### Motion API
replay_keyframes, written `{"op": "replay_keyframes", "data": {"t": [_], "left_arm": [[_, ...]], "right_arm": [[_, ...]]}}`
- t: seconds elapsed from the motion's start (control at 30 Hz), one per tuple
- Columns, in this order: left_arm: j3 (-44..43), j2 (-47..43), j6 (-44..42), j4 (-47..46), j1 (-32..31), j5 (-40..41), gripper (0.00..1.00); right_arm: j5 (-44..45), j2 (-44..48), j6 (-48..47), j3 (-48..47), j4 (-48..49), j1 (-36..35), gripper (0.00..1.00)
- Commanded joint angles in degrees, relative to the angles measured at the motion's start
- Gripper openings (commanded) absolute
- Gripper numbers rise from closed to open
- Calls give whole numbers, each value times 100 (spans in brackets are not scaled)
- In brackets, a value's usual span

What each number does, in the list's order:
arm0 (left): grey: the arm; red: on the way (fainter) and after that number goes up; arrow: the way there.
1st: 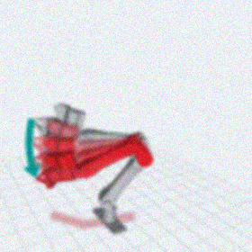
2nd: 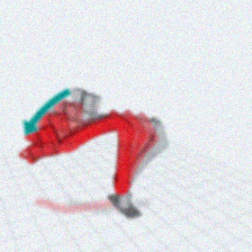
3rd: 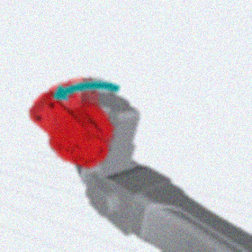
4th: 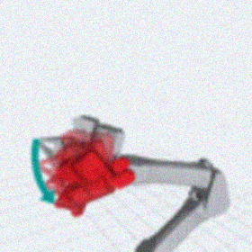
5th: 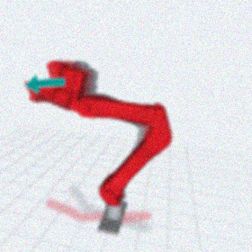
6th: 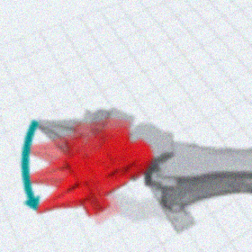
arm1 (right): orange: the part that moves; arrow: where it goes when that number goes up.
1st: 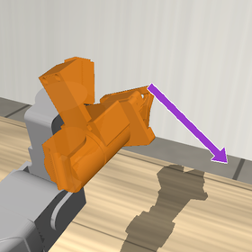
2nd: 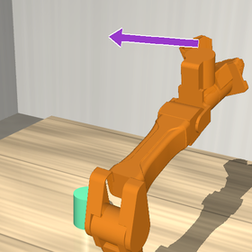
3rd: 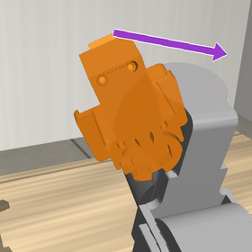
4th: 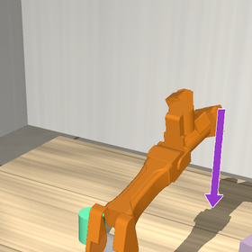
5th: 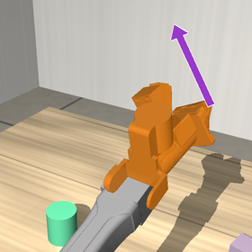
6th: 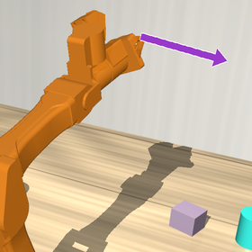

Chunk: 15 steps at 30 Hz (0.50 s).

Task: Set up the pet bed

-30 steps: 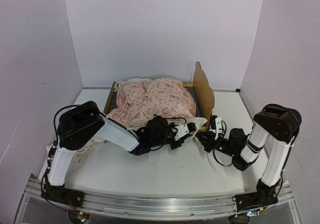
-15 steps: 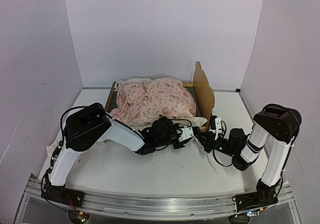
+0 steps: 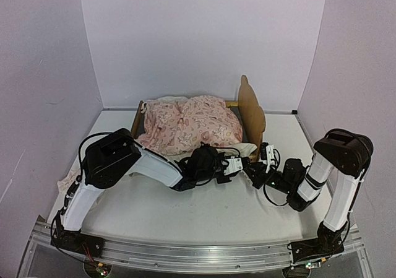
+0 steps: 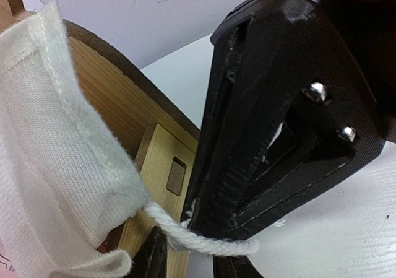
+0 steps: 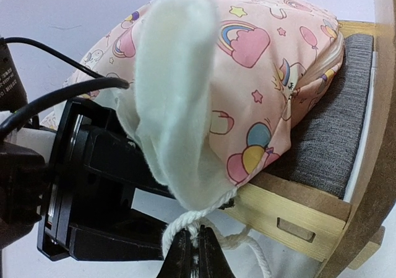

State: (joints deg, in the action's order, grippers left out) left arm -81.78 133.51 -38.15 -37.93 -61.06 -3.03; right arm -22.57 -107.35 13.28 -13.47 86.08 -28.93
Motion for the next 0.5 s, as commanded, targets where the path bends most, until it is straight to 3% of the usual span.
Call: {"op": "replay_keyframes", "data": {"t": [0.0,0.23,0.47], "left_arm": [[-344,-23,-237,-276,44,-18,25],[-366,-154,100,-324,41,92,15],[-317,-246,372,-337,43,-82,28]], "right_arm": [[-179,153,-89,-138,304,-28,5],[-99,113,-104,-120,309,-27,5],[-85,112,-132,-108,298,-26,4]]}}
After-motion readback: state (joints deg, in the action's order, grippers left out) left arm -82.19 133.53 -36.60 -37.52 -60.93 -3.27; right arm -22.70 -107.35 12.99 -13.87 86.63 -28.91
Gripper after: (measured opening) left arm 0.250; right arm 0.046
